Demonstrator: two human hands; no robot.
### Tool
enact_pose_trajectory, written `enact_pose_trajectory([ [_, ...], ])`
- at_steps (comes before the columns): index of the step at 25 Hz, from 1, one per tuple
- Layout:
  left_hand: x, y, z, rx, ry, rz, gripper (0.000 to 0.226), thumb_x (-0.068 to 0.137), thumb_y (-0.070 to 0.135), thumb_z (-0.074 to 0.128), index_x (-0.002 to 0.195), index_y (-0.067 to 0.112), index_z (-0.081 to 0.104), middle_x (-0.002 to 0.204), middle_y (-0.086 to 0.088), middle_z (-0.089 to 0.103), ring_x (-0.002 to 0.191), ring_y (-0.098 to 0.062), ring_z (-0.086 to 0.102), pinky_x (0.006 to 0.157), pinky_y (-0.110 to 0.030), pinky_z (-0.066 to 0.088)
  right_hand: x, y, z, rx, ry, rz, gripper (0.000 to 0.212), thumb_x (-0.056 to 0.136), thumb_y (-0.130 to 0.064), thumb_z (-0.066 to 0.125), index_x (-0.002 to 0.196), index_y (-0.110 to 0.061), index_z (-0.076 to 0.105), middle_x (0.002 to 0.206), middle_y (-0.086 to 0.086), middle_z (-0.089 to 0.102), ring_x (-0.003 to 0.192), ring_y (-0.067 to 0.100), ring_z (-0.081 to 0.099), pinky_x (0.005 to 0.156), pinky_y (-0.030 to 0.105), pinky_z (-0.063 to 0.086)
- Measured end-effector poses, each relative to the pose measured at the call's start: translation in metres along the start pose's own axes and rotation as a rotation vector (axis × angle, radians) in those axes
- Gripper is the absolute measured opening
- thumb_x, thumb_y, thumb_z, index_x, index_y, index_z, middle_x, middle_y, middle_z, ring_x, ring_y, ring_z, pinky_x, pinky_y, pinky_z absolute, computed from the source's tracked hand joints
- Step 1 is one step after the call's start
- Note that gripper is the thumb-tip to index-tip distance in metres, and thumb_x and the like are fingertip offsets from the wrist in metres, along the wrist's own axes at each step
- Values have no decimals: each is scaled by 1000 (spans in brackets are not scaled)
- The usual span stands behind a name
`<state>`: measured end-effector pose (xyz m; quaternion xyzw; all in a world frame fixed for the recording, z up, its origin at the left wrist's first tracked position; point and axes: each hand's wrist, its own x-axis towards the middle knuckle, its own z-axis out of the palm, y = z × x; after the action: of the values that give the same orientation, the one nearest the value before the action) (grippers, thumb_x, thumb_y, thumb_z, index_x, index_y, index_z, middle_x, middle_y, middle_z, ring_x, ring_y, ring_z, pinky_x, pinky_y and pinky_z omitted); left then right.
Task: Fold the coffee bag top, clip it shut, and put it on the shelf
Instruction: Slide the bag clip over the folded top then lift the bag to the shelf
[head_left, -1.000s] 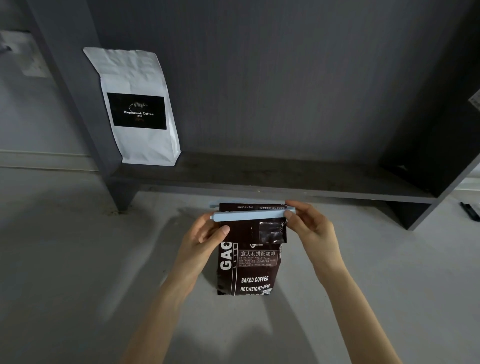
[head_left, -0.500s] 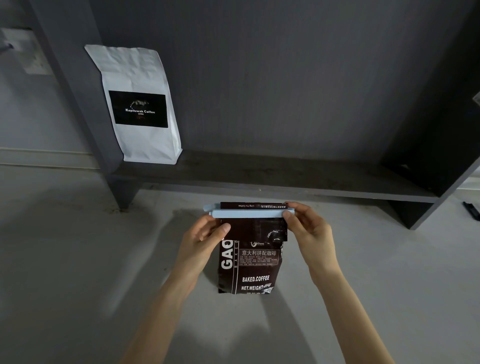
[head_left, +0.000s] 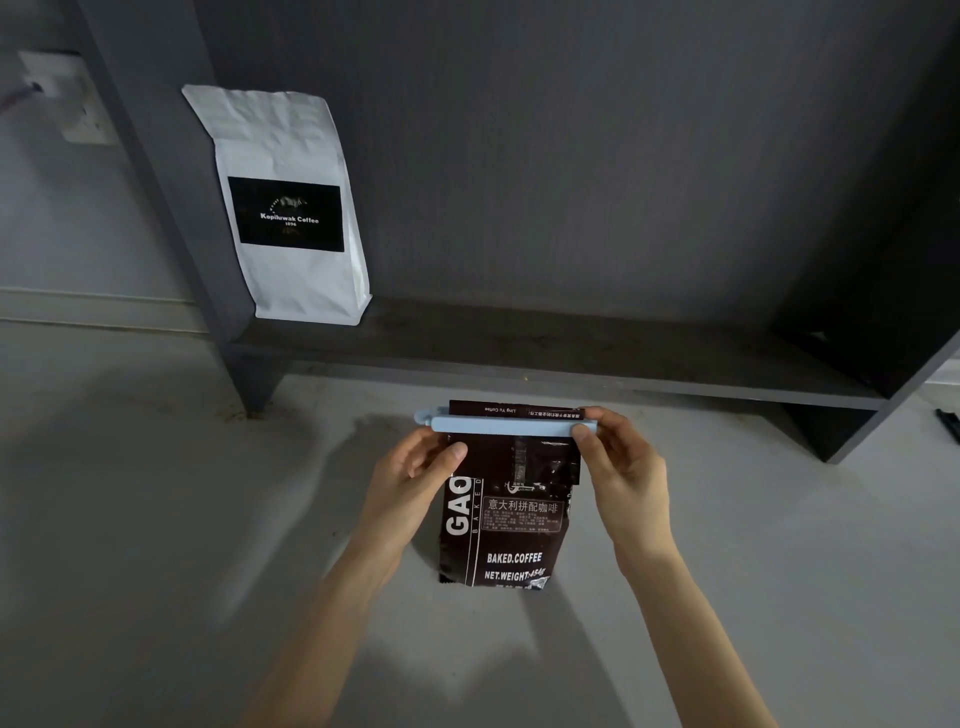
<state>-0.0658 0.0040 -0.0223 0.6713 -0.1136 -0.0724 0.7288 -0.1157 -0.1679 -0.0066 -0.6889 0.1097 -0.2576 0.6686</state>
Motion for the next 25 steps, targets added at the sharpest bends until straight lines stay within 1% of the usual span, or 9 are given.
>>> enact_pose_trajectory([
  [3,-2,3,1,8,-18,21,21,81,15,59,92,33,60,85,18,71,83,10,63,66,-2,44,-2,-1,1,9,9,-5,12,85,-6,54,86,-18,58,70,-3,61,58,-7,58,54,4,45],
  [6,-3,8,0,52,-45,52,20,78,34,54,97,33,60,88,26,70,91,7,62,71,-3,44,-4,-3,1,20,13,-8,19,85,-7,54,81,-25,57,69,-3,61,58,-6,59,53,4,44],
  [9,-2,9,0,47,-24,45,31,77,48,51,101,30,60,93,20,71,94,4,62,78,-10,47,-4,-4,1,13,4,-11,20,84,-7,55,80,-26,57,70,-4,61,58,-6,58,54,4,45],
  [11,-1,10,1,37,16,37,34,76,48,51,103,28,59,94,12,71,93,3,62,82,-18,47,-4,-5,0,18,-3,-9,19,84,-7,55,80,-26,58,70,-4,61,59,-7,59,55,4,45],
  [12,-1,10,2,28,37,36,31,76,45,52,102,30,59,94,13,70,93,4,62,82,-18,47,-4,-5,0,21,-7,-6,19,84,-7,54,80,-25,58,71,-4,61,59,-7,59,55,4,46],
  [15,-1,9,5,-22,76,36,15,80,34,54,93,33,60,87,23,71,90,7,62,76,-8,48,-5,-6,-1,33,-9,0,19,84,-6,54,80,-25,57,72,-3,62,60,-7,60,55,5,46],
  [18,-1,9,5,-38,106,19,14,81,31,55,93,27,61,88,14,70,88,5,62,77,-16,46,-6,-5,-1,32,-8,-1,16,85,-6,54,82,-21,57,73,-3,62,60,-8,59,54,5,46],
  [20,-1,8,5,-42,113,18,13,82,30,56,92,23,61,89,12,69,86,6,62,77,-17,46,-6,-5,-1,31,-6,-1,12,85,-6,53,85,-17,57,73,-3,61,59,-8,59,54,5,46],
  [25,0,8,4,-57,96,10,13,79,31,57,87,20,58,77,19,70,77,8,61,69,-14,45,-6,-3,0,26,4,-2,17,85,-6,54,83,-23,57,72,-4,61,59,-7,59,55,5,46],
])
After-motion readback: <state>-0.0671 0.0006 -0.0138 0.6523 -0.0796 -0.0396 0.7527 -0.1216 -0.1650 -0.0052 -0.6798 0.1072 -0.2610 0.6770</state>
